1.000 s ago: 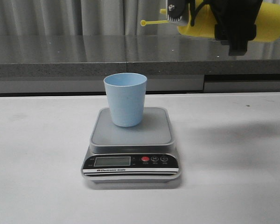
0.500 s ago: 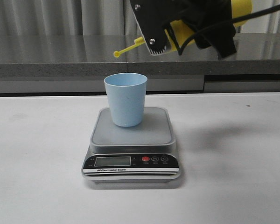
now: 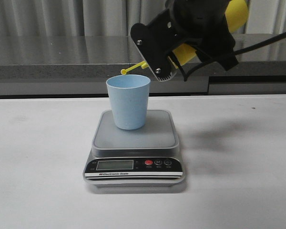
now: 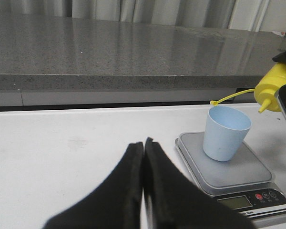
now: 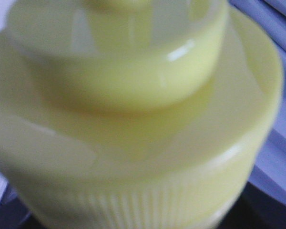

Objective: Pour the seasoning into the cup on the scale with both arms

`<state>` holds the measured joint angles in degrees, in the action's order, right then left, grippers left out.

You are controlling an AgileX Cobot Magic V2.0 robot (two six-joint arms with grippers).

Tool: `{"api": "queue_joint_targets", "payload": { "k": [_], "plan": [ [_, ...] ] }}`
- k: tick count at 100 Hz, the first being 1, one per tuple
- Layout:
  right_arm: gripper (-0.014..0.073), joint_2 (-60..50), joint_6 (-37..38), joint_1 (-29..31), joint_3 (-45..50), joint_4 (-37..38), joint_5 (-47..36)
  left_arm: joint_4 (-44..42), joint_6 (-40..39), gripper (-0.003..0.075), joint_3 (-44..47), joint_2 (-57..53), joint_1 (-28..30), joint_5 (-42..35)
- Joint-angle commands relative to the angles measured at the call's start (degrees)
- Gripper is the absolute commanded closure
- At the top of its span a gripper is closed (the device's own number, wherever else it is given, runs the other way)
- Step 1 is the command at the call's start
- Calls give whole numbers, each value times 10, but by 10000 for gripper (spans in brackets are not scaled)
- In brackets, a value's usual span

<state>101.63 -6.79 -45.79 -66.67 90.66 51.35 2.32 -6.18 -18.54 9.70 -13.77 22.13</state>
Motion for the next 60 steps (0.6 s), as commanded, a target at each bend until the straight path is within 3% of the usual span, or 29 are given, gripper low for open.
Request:
{"api": "queue_joint_targets", "payload": {
  "k": [1,27,47,60],
  "plan": [
    [339,-27,50,1,-19,41,39,1,-4,741,-14,5,1,-45],
    [339,-75,356,4,-19,14,-13,1,-4,741,-14,5,1,-45],
    [339,-159,393,53,-19,-165,-159,1,-4,741,-14,5,1,-45],
    [339,-198,393,106,-19,-278,-207,1,-4,741,-14,5,1,-45]
  ]
}}
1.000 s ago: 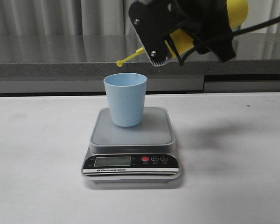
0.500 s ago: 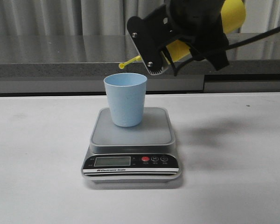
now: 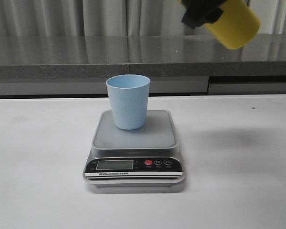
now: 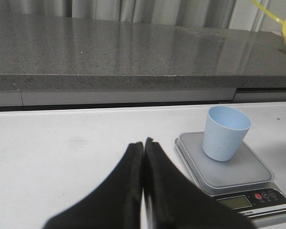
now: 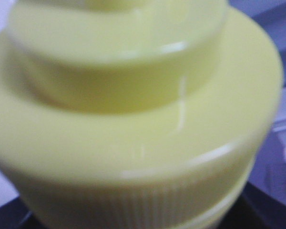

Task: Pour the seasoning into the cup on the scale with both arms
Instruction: 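Tilt the bottle upright and lower it back to its spot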

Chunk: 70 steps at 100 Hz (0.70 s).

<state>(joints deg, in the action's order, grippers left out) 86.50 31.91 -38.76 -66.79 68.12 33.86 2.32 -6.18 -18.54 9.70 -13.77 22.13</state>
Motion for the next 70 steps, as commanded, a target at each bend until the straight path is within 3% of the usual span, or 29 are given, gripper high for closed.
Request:
{"api": "queue_joint_targets", "payload": {
  "k": [1,36,70],
  "plan": [
    [339,-48,6,41,-18,-63,-35,1,-4,741,-14,5,1,-45],
    [339,-128,6,154,63,-209,-171,1,-4,741,-14,5,1,-45],
    [339,-175,52,239,194,-276,-342,1,-4,741,-14,5,1,-45]
  ]
}}
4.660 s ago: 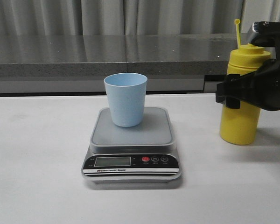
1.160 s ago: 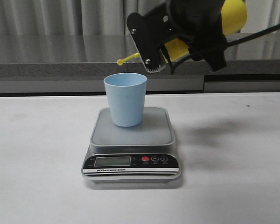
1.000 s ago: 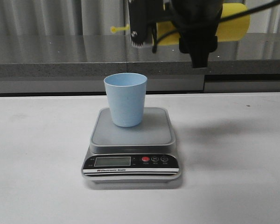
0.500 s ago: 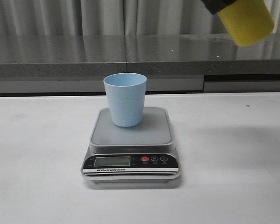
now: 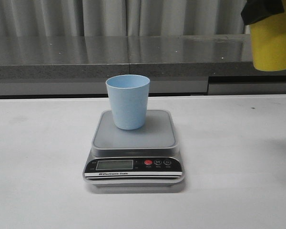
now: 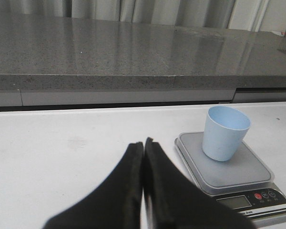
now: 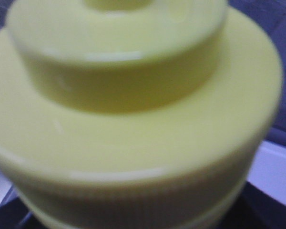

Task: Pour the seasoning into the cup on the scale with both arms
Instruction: 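Tilt the bottle upright and lower it back to its spot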

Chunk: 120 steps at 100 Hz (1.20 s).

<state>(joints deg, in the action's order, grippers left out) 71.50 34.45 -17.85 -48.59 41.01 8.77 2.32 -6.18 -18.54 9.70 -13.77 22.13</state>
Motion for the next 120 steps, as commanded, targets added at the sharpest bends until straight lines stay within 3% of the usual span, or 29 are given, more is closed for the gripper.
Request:
{"api": "queue_joint_targets", "payload": {
  "k": [1,39,73,120],
  "plan": [
    [339,-25,29,36,15,-5,-102,1,-4,741,-14,5,1,-45],
    [339,-22,46,148,120,-5,-313,1,-4,741,-14,5,1,-45],
    [339,-21,46,202,148,-6,-331,1,-4,741,-14,5,1,-45],
    [339,86,43,203,148,-22,-392,1,-4,741,-14,5,1,-45]
  ]
}}
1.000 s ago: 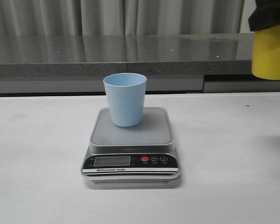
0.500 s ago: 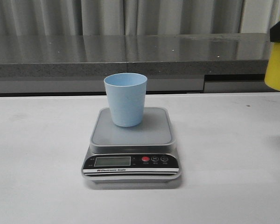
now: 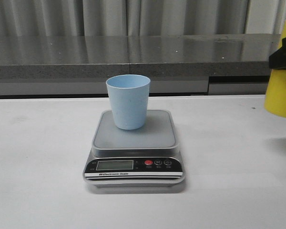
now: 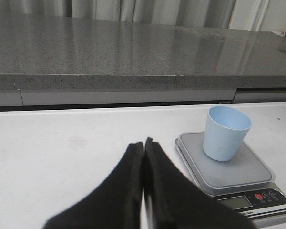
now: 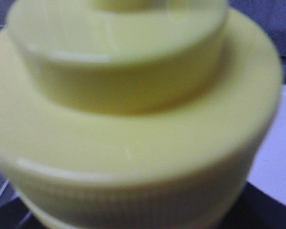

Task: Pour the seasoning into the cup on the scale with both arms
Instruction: 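Tilt the bottle upright and lower it back to its spot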

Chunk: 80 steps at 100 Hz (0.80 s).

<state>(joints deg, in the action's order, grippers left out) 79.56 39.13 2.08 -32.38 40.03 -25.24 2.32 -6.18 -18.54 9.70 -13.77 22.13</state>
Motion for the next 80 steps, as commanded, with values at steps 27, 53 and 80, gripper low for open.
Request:
{"api": "queue_joint_targets", "payload": {
  "k": [27,53,80],
  "plan": [
    [339,79,-88,3,-14,-38,-128,1,-4,741,-14,5,1,-45],
    [335,102,-146,3,-14,-90,-132,1,-4,741,-14,5,1,-45],
    [-55,102,-153,3,-14,-90,-130,1,-4,741,-14,5,1,-45]
  ]
}}
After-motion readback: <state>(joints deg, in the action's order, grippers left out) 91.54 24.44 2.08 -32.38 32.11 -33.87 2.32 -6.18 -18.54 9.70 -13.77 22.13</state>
